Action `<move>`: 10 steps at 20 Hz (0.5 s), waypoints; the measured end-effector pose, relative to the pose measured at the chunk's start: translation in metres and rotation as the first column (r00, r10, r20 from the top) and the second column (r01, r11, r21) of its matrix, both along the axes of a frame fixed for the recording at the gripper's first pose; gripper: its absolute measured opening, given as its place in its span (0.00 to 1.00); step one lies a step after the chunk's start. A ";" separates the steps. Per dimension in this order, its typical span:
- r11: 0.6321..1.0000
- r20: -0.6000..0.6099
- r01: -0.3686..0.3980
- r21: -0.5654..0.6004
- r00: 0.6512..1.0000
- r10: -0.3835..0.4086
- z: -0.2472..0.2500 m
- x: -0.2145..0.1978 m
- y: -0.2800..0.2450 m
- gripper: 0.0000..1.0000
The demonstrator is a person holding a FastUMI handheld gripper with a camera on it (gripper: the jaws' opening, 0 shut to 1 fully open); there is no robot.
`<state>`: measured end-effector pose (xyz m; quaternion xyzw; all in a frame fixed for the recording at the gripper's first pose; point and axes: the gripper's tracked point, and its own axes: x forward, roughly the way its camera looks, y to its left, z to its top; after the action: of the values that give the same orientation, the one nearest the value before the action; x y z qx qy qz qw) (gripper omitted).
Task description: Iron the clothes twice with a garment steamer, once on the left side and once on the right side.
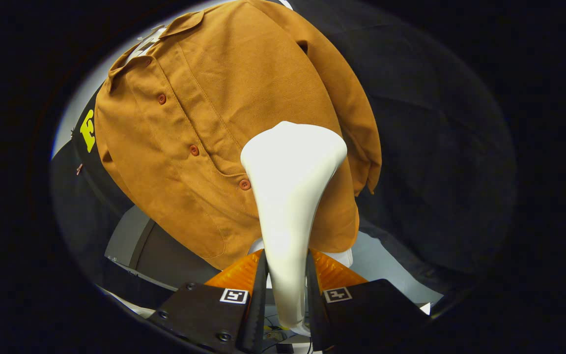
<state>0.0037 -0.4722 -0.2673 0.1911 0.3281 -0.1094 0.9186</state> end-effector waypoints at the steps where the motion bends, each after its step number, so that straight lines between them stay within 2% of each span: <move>1: 1.000 0.012 0.012 -0.012 1.000 -0.012 0.008 -0.006 0.002 0.41; 7: 0.988 0.137 0.049 -0.145 0.990 -0.029 0.087 -0.027 0.048 0.41; 10: 0.967 0.227 0.078 -0.242 0.974 -0.022 0.139 -0.026 0.084 0.41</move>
<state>-0.0220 -0.3882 -0.1280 0.0933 0.2020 -0.1512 0.9631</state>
